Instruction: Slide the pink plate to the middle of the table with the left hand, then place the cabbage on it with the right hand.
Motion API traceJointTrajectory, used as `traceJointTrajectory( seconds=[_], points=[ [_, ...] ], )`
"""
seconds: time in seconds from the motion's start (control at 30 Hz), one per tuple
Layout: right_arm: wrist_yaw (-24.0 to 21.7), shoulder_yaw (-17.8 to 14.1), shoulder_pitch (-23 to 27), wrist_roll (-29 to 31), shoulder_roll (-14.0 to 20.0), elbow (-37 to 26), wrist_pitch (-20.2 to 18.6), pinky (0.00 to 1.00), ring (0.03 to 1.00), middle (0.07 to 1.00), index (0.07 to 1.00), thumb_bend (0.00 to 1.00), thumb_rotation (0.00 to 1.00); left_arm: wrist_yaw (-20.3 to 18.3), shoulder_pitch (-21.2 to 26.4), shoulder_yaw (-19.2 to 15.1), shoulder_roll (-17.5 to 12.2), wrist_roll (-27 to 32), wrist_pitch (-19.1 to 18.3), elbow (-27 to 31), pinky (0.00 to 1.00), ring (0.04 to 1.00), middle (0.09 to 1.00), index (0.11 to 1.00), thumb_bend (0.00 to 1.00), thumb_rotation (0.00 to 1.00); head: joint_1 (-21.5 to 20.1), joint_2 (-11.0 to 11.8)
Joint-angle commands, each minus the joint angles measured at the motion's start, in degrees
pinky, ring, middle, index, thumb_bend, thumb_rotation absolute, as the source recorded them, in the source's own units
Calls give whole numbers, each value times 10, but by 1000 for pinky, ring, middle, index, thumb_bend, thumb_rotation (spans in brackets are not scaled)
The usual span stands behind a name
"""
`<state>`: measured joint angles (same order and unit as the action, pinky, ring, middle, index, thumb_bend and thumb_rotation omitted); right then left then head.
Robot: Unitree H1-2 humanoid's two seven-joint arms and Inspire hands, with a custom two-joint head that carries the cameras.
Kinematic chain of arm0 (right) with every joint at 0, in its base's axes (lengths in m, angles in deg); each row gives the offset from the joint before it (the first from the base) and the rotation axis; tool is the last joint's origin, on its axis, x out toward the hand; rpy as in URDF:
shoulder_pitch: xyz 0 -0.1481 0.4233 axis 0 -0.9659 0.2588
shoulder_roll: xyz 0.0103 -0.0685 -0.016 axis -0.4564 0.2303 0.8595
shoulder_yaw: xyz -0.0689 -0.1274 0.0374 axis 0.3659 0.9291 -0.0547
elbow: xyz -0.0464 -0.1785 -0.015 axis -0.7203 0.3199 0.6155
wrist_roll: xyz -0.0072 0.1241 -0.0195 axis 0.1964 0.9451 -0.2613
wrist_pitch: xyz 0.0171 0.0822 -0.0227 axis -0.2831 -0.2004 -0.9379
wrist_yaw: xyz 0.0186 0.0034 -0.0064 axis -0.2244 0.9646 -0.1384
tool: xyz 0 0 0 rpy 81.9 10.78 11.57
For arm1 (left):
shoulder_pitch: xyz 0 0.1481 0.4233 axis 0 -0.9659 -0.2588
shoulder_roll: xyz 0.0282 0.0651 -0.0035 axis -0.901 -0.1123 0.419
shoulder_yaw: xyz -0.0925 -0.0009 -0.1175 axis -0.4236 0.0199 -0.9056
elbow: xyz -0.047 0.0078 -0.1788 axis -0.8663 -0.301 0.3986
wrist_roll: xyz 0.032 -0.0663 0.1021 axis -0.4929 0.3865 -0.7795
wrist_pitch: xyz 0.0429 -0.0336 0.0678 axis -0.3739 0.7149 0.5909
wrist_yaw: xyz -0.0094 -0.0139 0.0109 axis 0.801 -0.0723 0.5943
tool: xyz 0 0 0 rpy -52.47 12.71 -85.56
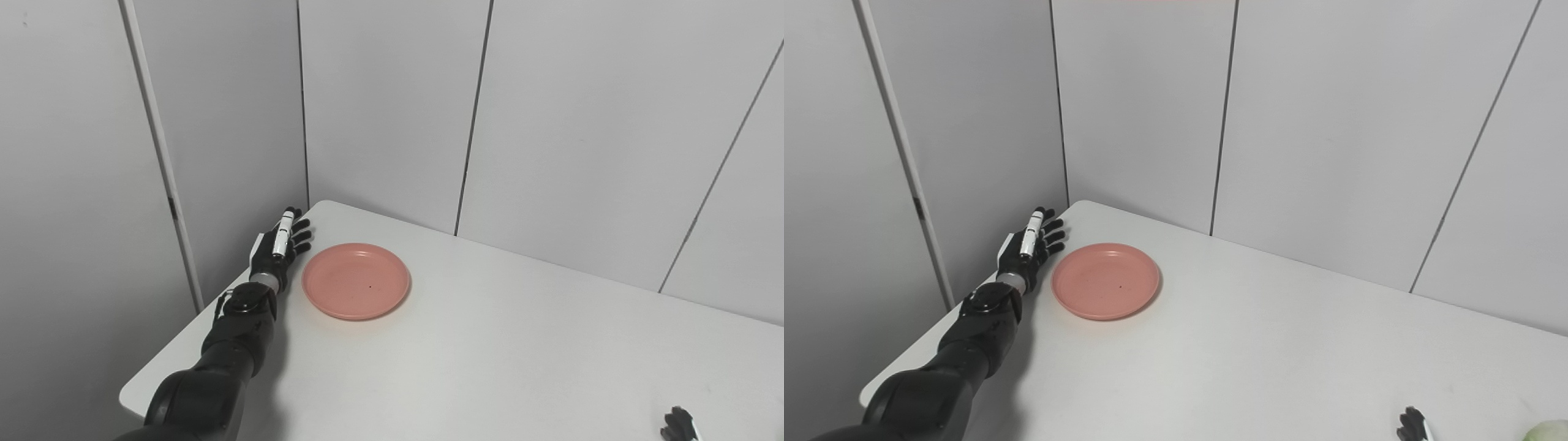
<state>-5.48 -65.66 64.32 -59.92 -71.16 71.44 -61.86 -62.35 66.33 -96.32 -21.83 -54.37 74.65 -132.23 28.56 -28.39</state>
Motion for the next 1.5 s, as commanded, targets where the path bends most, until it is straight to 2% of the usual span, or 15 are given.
traceJointTrajectory(
  seconds=[0.0,0.13,0.27,0.4,0.57,0.9,1.03,1.13,1.23,1.4,1.47],
  points=[
    [0,1,-8,4,1,-10,-14,1000,1000,1000,1000,210,1000,-18,-5,10,21,-1,-26,11,820,846,856,850,414,1000,-2,-2],
    [2,1,-8,-2,3,-16,-22,1000,1000,1000,1000,184,1000,-27,-16,13,34,8,-39,32,831,852,863,853,399,1000,-6,-4],
    [2,2,-4,-8,5,-3,-2,1000,1000,1000,1000,196,1000,-32,-25,12,46,13,-51,50,846,863,872,857,401,1000,-7,-6],
    [3,1,-5,-9,3,-5,-2,1000,1000,1000,1000,210,1000,-28,-32,18,54,7,-57,65,829,852,859,845,391,1000,-15,-8],
    [2,2,-4,-10,5,-8,-14,1000,1000,1000,1000,179,1000,-57,-35,18,61,19,-57,68,862,870,874,866,408,1000,-23,-10],
    [9,7,-9,-25,1,-20,-22,1000,1000,1000,1000,158,1000,-62,-60,27,89,20,-106,160,846,858,859,846,415,1000,-48,-23],
    [11,9,-6,-30,-1,-13,-14,1000,1000,1000,1000,202,1000,-70,-69,35,104,25,-130,197,854,863,861,844,421,1000,-55,-24],
    [17,11,-5,-42,-4,-13,-14,1000,999,1000,1000,258,1000,-79,-76,44,112,24,-138,217,852,868,869,858,417,1000,-63,-26],
    [18,12,-5,-45,-5,-11,-15,1000,998,1000,1000,265,1000,-80,-84,55,123,19,-145,239,853,867,870,858,421,1000,-67,-27],
    [24,14,-6,-58,-9,-7,-5,1000,991,1000,1000,278,1000,-89,-98,72,141,23,-153,277,847,860,866,854,427,1000,-100,-36],
    [26,17,-8,-65,-10,-10,-2,1000,988,999,1000,252,1000,-94,-105,79,147,23,-159,294,846,859,865,850,424,1000,-112,-40]
  ],
)
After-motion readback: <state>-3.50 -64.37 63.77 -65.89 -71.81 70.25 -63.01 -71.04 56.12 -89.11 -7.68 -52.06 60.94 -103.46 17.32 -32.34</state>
